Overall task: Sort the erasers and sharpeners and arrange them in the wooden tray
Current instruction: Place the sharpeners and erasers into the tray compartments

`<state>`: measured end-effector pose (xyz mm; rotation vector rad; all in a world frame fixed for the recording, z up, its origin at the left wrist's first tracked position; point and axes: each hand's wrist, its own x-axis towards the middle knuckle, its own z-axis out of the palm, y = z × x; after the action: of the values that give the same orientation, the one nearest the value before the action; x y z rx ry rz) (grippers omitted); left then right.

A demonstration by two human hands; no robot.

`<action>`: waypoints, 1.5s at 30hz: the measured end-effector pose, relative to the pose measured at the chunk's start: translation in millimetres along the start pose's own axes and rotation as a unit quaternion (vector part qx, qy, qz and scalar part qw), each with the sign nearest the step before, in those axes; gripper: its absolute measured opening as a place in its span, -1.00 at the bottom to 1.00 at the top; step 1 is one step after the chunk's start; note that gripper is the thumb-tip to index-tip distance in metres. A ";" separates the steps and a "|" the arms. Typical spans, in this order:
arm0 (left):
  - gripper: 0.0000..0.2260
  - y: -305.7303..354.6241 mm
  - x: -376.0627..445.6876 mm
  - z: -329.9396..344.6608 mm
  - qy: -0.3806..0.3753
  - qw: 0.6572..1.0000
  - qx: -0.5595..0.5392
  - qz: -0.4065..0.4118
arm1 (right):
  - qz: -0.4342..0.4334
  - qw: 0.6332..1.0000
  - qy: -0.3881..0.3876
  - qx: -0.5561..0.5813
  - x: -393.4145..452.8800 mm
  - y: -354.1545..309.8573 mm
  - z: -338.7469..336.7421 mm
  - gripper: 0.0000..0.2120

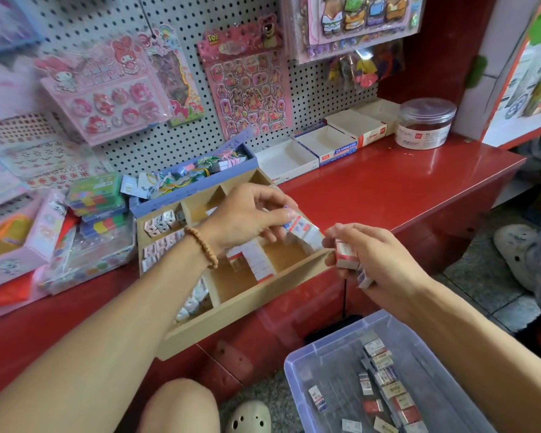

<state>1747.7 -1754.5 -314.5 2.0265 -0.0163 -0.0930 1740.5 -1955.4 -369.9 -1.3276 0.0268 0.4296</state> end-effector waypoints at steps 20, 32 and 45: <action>-0.83 -69.5 21.7 -78.9 0.160 0.913 0.372 -0.053 | -0.046 0.997 -0.030 -0.053 8.1 -4.5 30.4 -0.82; -0.85 -92.7 28.5 -72.8 0.206 0.901 0.382 -0.020 | -0.062 0.997 -0.053 -0.014 14.5 -2.7 27.0 -0.94; -0.81 -93.2 23.8 -64.9 0.194 0.869 0.455 -0.023 | -0.022 0.998 0.019 -0.047 13.4 3.5 25.5 -0.89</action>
<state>1773.4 -1656.4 -370.9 2.9569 0.2967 0.3658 1746.1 -1926.9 -370.3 -1.4257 0.0086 0.3729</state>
